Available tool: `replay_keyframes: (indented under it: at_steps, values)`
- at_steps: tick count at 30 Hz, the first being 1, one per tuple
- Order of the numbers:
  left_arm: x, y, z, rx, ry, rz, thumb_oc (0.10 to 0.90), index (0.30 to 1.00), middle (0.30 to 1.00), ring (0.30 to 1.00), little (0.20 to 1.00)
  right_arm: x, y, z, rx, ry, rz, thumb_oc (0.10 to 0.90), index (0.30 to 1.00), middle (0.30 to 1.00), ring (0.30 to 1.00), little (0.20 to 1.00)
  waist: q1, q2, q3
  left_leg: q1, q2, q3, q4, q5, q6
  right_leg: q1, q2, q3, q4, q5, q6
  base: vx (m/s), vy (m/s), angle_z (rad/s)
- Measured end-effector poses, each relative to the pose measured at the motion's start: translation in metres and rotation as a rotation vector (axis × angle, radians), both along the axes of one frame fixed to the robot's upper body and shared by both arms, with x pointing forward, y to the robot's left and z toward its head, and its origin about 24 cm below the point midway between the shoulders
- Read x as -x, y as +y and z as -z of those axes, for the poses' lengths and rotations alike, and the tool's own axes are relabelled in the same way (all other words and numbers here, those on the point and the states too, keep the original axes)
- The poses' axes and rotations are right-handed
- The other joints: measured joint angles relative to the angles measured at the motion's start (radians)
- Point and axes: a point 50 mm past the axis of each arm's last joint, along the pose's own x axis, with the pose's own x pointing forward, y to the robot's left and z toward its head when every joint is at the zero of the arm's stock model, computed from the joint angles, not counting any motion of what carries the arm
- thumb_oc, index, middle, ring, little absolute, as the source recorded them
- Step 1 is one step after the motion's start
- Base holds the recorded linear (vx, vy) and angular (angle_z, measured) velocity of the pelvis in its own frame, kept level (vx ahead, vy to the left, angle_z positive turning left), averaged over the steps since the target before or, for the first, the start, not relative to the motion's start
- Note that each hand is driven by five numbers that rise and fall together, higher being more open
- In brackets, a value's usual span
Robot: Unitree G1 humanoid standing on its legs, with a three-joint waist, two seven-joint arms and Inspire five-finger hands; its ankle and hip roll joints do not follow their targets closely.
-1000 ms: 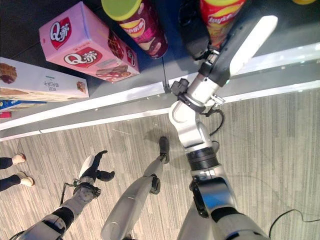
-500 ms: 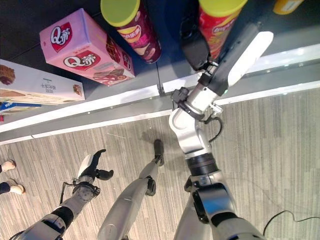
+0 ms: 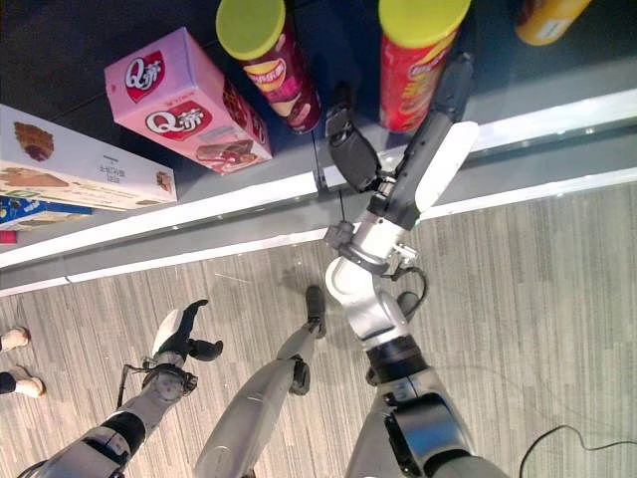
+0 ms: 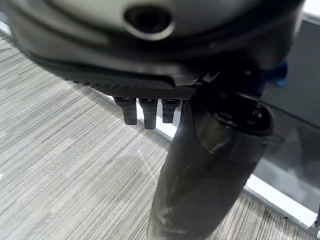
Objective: Put the goods on the table back onto the shelves and tidy them up.
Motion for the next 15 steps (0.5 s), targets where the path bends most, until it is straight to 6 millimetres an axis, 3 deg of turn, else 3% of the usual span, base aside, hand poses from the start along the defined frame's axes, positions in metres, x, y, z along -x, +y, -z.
replay_keyframes:
  at_steps: [3, 8, 15]
  values:
    - [0.005, 0.005, 0.005, -0.007, 0.032, -0.028, 0.800, 0.900, 0.900, 0.900, 0.900, 0.005, 0.002, 0.027, 0.023, 0.098, -0.030, 0.800, 0.900, 0.900, 0.900, 0.900, -0.010, -0.029, -0.013, 0.038, -0.001, -0.001, -0.003, 0.000, 0.000, 0.040, -0.002, -0.002, -0.003, -0.002, 0.002, -0.04, 0.041, 0.02]
    - [0.007, 0.008, 0.006, -0.005, 0.035, -0.044, 0.800, 0.900, 0.900, 0.900, 0.900, 0.006, 0.004, 0.030, 0.027, 0.110, -0.052, 0.800, 0.900, 0.900, 0.900, 0.900, -0.006, -0.031, -0.014, 0.060, -0.001, -0.001, -0.014, -0.002, -0.005, 0.053, -0.003, -0.002, -0.003, -0.003, 0.004, 0.00, 0.000, 0.00]
    - [0.029, 0.013, 0.024, 0.006, 0.121, -0.104, 0.800, 0.900, 0.900, 0.900, 0.900, 0.007, -0.009, 0.041, -0.011, 0.154, -0.013, 0.800, 0.900, 0.900, 0.900, 0.900, -0.007, -0.031, -0.014, 0.126, 0.002, -0.001, -0.043, 0.004, -0.014, 0.113, 0.001, -0.008, -0.022, -0.001, 0.005, 0.01, 0.000, -0.01]
